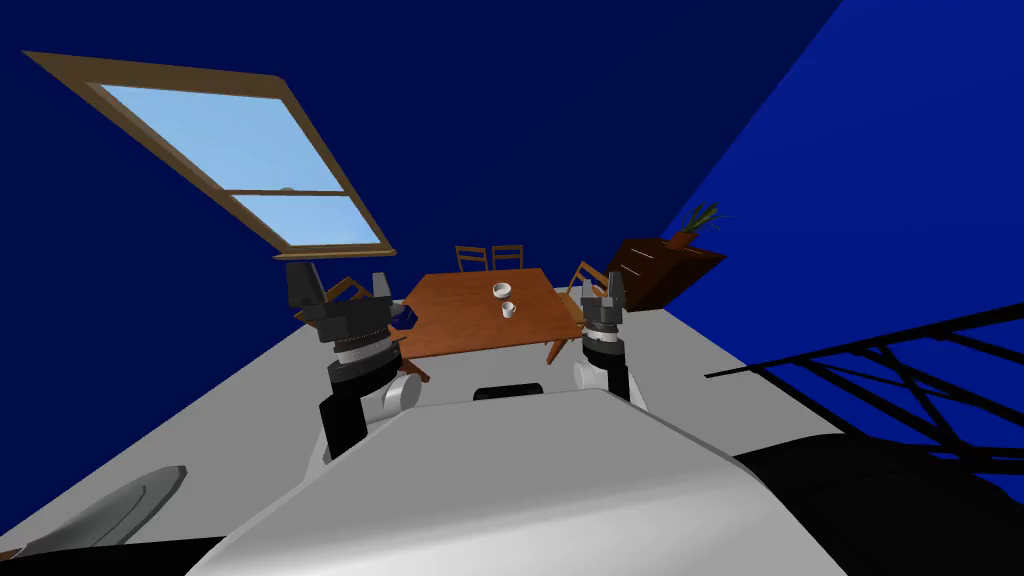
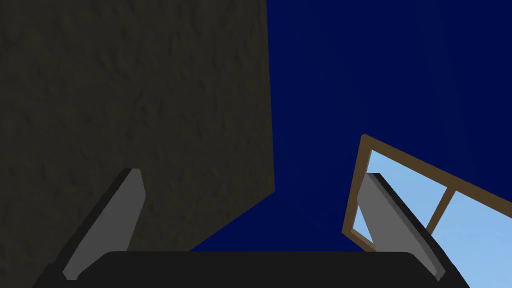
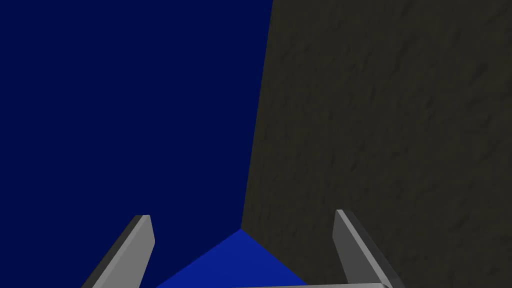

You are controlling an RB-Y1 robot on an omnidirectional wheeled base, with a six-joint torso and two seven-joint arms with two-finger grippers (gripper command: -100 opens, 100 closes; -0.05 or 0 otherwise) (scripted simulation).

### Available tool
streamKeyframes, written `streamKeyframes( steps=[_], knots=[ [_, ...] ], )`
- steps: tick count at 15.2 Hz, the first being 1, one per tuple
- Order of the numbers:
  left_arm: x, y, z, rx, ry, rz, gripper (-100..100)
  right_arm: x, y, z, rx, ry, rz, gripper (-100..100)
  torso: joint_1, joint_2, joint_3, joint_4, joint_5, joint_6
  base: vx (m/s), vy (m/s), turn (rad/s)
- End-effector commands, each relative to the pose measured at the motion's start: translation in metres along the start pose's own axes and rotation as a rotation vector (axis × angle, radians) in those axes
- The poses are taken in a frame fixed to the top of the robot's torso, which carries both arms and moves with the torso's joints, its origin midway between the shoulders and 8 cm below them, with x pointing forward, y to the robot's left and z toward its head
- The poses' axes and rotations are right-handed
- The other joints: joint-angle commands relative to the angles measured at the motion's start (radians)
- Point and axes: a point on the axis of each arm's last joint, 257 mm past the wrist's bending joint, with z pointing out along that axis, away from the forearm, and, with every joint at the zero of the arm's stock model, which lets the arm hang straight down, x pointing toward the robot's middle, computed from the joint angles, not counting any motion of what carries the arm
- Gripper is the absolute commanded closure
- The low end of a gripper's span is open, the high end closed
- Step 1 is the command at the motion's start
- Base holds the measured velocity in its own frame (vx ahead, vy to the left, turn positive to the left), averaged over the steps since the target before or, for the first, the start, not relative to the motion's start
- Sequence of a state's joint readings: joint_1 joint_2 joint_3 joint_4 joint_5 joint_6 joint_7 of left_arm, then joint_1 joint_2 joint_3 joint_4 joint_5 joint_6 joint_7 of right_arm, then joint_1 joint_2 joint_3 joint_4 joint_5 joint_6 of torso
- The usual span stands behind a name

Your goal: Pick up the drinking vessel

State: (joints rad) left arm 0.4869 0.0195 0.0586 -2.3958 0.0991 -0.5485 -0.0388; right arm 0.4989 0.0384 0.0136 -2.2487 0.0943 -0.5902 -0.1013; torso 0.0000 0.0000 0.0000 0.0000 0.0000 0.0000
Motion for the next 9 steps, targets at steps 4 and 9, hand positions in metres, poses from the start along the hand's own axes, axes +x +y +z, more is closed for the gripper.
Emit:
streamKeyframes(
  steps=[4, 9],
  knots=[
    [0.0, 0.0, 0.0, 0.0, 0.0, 0.0, 0, 0.006, -0.011, -0.003, 0.032, 0.066, -0.012, -100, 0.0, 0.0, 0.0, 0.0, 0.0, 0.0, -0.002, 0.006, 0.088],
    [0.0, 0.0, 0.0, 0.0, 0.0, 0.0, 0, 0.011, -0.039, -0.009, 0.11, 0.143, -0.023, -100, 0.0, 0.0, 0.0, 0.0, 0.0, 0.0, -0.004, 0.01, 0.123]
  ],
)
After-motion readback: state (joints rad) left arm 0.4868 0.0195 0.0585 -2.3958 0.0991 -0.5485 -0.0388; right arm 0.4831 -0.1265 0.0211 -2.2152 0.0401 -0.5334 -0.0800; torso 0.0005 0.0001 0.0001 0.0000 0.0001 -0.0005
